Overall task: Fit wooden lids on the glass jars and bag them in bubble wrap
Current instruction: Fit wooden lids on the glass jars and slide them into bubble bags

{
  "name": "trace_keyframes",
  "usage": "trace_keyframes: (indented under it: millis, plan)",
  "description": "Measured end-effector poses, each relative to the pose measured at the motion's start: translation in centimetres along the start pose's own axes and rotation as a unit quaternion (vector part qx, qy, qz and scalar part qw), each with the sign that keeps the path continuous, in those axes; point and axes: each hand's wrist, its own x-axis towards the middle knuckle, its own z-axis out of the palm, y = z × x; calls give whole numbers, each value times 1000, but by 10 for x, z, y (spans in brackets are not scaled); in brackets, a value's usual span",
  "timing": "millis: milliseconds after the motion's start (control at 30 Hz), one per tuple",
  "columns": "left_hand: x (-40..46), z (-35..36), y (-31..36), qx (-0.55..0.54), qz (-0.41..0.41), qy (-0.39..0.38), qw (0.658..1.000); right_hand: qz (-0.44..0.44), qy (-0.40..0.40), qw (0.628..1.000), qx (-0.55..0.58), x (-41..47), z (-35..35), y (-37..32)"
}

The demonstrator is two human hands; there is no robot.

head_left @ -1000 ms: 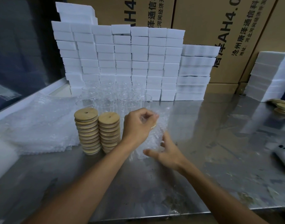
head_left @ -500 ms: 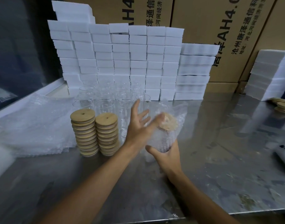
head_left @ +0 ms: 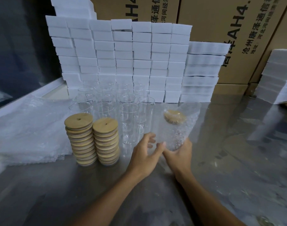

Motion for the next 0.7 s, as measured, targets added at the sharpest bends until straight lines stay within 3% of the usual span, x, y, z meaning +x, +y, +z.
trace_keyframes:
  millis: [133, 200, 433, 700]
  plan:
    - [0, -10, -34, 211, 102, -67, 970, -10, 48, 999, -21, 36, 9, 13]
    - [5, -9, -38, 265, 144, -90, 949, -27, 74, 997, -21, 59, 15, 22]
    - [17, 1, -37, 308, 162, -76, 934, 28, 71, 996, -54, 147, 48, 69]
    - [34, 11, -46, 318, 215, -4, 923, 21, 78, 994, -69, 250, 95, 103]
